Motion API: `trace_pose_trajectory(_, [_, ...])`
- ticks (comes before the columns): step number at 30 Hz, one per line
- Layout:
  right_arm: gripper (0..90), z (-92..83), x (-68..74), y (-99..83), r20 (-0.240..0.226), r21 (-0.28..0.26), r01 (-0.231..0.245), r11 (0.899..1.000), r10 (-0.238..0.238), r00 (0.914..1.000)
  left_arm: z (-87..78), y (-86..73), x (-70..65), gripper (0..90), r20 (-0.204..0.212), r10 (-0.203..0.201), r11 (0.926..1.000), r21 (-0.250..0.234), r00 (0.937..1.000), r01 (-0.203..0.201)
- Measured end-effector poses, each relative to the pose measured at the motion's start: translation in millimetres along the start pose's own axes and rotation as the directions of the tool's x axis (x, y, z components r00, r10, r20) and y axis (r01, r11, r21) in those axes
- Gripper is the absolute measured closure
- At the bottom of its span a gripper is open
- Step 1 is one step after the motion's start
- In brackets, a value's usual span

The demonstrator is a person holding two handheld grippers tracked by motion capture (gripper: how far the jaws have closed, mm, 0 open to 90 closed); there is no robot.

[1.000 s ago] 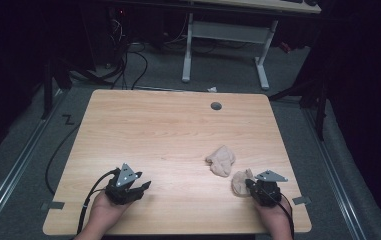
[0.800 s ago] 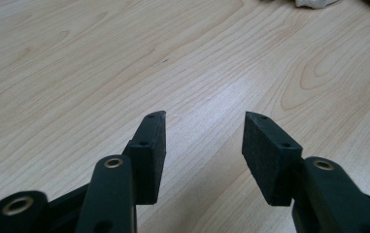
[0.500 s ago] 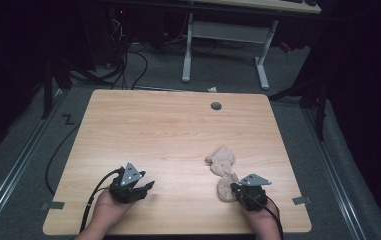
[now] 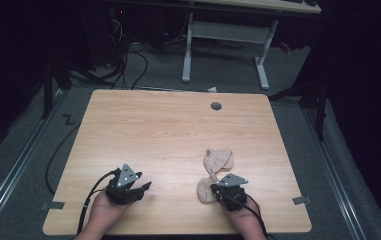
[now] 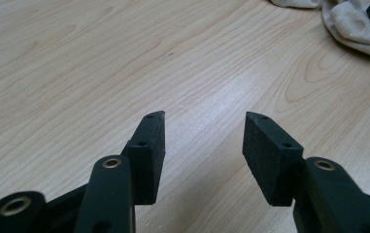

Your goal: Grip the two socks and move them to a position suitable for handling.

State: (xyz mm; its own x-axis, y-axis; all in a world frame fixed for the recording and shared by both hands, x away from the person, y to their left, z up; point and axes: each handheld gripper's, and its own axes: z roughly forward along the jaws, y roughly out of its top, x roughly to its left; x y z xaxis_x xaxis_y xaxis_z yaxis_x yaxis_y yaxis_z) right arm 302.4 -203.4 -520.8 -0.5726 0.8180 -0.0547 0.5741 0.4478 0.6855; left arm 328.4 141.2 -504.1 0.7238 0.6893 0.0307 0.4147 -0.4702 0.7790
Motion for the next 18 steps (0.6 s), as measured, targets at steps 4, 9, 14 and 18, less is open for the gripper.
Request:
trace_pose_trajectory(4, [86.9, 8.0, 12.4, 8.9, -0.026, -0.003, 0.033, 0.999, -0.033, 0.9991, -3.6, -3.1, 2.2, 50.7, -0.007, -0.007, 1.0, 0.003, 1.0, 0.007])
trace_pose_trajectory(9, [86.6, 17.8, 27.9, 19.6, -0.051, -0.011, 0.078, 0.997, -0.079, 0.9956, -9.1, -8.0, 4.0, 50.8, -0.015, -0.015, 0.9999, 0.007, 0.9998, 0.016])
trace_pose_trajectory(14, [86.2, 25.1, 40.5, 27.8, -0.074, -0.016, 0.104, 0.994, -0.105, 0.9917, -13.2, -11.7, 5.0, 50.9, -0.022, -0.023, 0.9997, 0.005, 0.9995, 0.023])
trace_pose_trajectory(18, [85.5, 34.2, 55.2, 37.9, -0.098, -0.026, 0.151, 0.988, -0.152, 0.9834, -17.0, -15.3, 7.0, 50.9, -0.03, -0.035, 0.9993, 0.008, 0.9989, 0.035])
